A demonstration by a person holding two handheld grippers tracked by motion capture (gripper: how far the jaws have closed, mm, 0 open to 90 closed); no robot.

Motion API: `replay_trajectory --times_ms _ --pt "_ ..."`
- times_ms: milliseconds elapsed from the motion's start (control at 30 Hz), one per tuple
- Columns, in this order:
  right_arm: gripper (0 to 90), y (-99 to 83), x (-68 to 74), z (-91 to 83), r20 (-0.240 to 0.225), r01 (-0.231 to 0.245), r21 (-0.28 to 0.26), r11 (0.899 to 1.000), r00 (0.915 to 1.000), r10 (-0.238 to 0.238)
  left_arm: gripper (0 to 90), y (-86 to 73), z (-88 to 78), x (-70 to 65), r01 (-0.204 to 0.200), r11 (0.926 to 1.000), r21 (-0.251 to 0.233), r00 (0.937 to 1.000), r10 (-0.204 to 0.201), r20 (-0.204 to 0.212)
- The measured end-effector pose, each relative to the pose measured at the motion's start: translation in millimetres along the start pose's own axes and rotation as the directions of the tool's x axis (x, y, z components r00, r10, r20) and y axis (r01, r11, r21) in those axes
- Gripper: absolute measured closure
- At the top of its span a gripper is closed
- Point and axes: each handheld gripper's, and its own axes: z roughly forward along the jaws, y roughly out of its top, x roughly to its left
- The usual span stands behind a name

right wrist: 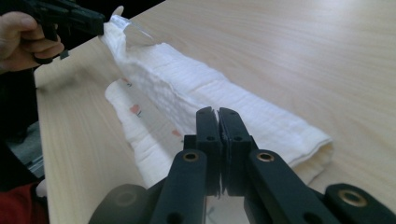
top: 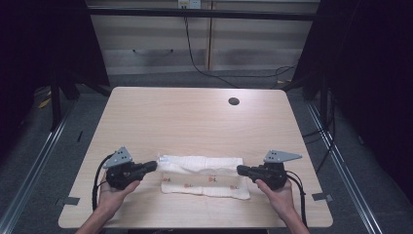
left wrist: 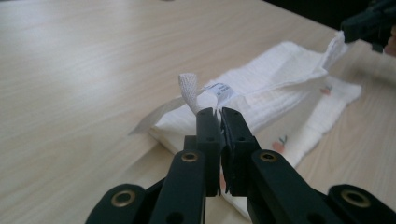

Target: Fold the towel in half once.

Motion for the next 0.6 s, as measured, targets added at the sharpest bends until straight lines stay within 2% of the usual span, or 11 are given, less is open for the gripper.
replay_trajectory --times_ms 67,133,200,367,533,600 --pt "87.7 -2.3 -0.7 -1.6 0.012 0.005 0.014 1.000 0.9999 -0.005 86.8 -3.0 2.1 0.0 0.009 0.9999 0.005 1.0000 -0.009 0.000" --pt "87.7 -6.1 -3.5 -4.1 0.004 -0.011 0.007 1.000 0.9999 0.011 86.8 -6.4 5.1 0.4 0.016 0.9997 0.018 0.9999 -0.016 0.000" --pt "87.6 -11.9 -4.1 -4.2 0.003 -0.015 0.032 0.999 0.9999 0.015 86.8 -9.3 9.4 0.6 0.004 0.9988 0.049 1.0000 -0.004 0.002" --pt "87.2 -20.7 -4.9 2.3 0.004 0.002 0.099 0.995 1.0000 -0.002 86.6 -13.1 20.9 -2.0 0.000 0.9959 0.090 0.9999 -0.001 0.012" --pt "85.6 -26.3 -7.1 4.3 0.006 -0.002 0.148 0.989 1.0000 0.001 85.5 -22.0 20.8 -3.7 -0.005 0.9909 0.134 0.9997 0.002 0.026" --pt "84.2 -28.7 -6.9 5.9 -0.001 -0.002 0.161 0.987 1.0000 0.002 84.7 -22.5 18.3 -4.8 -0.016 0.9913 0.131 0.9996 0.013 0.025"
